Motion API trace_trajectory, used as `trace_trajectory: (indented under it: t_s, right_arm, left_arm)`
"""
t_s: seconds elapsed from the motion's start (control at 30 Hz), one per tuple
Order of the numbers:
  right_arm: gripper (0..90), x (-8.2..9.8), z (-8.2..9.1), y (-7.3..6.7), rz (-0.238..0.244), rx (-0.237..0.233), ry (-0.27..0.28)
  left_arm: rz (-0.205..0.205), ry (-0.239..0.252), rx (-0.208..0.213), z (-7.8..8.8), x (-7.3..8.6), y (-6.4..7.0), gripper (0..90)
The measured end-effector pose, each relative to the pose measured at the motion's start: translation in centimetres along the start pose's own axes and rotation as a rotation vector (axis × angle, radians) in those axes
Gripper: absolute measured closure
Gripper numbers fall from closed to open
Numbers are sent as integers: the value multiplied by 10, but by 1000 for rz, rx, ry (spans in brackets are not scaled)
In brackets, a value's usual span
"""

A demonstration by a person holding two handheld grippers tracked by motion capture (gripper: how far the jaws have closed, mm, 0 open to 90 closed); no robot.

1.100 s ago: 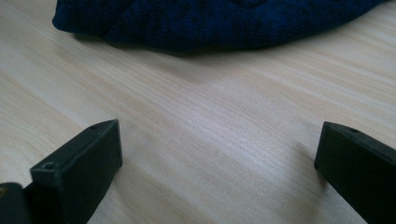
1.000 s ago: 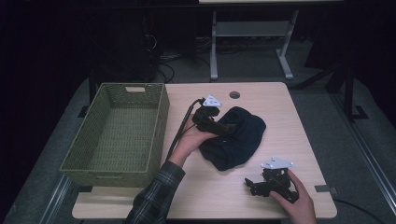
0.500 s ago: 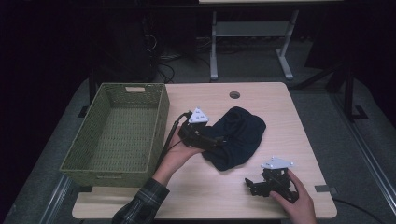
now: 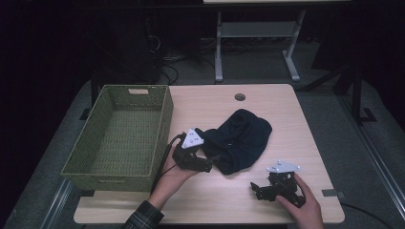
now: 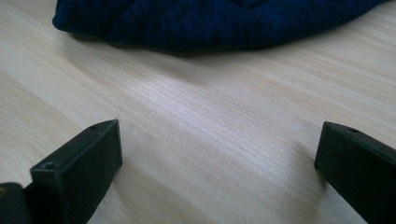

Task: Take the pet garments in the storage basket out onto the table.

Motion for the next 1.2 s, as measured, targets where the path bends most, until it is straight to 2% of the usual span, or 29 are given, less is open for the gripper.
trace_trajectory:
  t_s: [0.17, 0.27, 0.4, 0.57, 0.63, 0.83, 0.87, 1.0, 1.2]
  right_arm:
    - [4, 0, 0, 0, 0, 0, 0]
    - [4, 0, 0, 0, 1, 0, -1]
    - [4, 0, 0, 0, 0, 0, -1]
    - [4, 0, 0, 0, 0, 0, -1]
    - [4, 0, 0, 0, -1, 0, -1]
    - [4, 0, 0, 0, 0, 0, -1]
    - [4, 0, 0, 0, 0, 0, -1]
    - [4, 0, 0, 0, 0, 0, -1]
    - [4, 0, 0, 0, 0, 0, -1]
  left_arm:
    - [-4, -34, 3, -1, 23, 8, 135]
    - [12, -54, 6, -2, 35, 12, 135]
    - [5, -92, 11, -3, 50, 14, 134]
    - [19, -145, 32, -7, 68, 18, 132]
    - [19, -170, 44, -9, 74, 20, 128]
    - [3, -226, 42, -15, 89, 22, 127]
    - [-14, -216, 27, -16, 89, 22, 126]
    - [-16, -185, 23, -16, 89, 23, 125]
    - [-14, -184, 24, -16, 89, 23, 126]
Point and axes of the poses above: each handheld gripper's, and its own axes: z roughly backward along the jaws, x roughly out of its underside, y roughly to its right, the point moved 10 cm from there along -z, roughly forward along the jaws, and after that the axes turned 12 degrees about -z, right-handed, at the moved point
